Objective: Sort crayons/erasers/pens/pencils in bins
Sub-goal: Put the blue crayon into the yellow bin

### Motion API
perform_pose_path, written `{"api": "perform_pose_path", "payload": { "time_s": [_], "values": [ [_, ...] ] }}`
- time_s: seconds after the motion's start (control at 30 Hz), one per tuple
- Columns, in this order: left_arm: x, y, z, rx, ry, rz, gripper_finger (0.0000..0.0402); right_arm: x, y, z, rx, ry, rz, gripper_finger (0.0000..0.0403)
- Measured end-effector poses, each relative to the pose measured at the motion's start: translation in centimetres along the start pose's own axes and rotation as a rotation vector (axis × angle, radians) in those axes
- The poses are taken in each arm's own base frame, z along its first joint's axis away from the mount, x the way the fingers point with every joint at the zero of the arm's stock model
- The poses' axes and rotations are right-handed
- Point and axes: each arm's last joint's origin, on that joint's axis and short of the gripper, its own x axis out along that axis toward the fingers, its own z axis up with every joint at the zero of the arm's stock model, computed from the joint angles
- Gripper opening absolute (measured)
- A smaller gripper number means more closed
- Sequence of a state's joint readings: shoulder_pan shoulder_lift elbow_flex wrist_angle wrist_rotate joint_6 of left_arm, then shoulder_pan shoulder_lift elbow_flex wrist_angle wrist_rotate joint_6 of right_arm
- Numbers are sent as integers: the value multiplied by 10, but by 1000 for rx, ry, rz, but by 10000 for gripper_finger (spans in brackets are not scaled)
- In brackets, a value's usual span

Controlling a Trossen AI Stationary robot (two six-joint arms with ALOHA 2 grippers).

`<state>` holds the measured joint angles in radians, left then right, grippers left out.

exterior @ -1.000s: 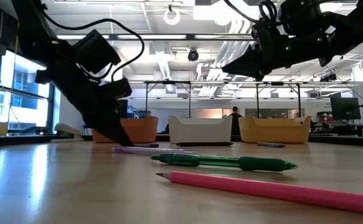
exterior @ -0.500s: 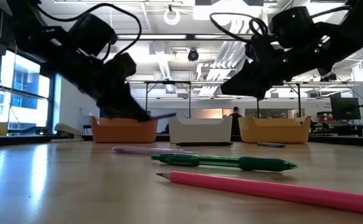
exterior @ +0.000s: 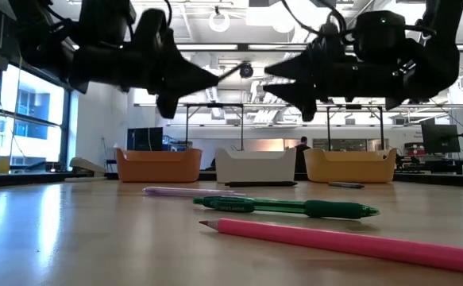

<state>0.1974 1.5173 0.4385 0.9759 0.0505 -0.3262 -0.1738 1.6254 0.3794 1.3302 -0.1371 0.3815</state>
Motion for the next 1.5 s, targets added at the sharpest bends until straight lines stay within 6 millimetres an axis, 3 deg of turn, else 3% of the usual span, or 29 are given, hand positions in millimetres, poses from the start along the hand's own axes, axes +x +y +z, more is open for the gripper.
{"api": "perform_pose_path", "payload": {
  "time_s": [0.13,0.37,0.63,0.8,1.1,1.27,1.5],
  "values": [
    [0,-2,6,-10,-64,-24,17,7,4,9,3,-48,43,195],
    [1,-4,11,-18,-93,-34,17,36,21,29,-31,-80,121,195],
    [0,-5,14,-15,-131,-45,17,56,27,38,-55,-33,96,189],
    [0,-5,14,-13,-130,-46,17,58,26,39,-70,-39,60,148],
    [0,-5,14,-2,-127,-53,17,58,27,39,-80,-40,64,15],
    [0,-5,14,5,-125,-57,27,58,27,39,-93,-39,65,24],
    [1,-6,12,64,-99,-100,77,58,27,39,-105,-32,76,13]
  ]
}}
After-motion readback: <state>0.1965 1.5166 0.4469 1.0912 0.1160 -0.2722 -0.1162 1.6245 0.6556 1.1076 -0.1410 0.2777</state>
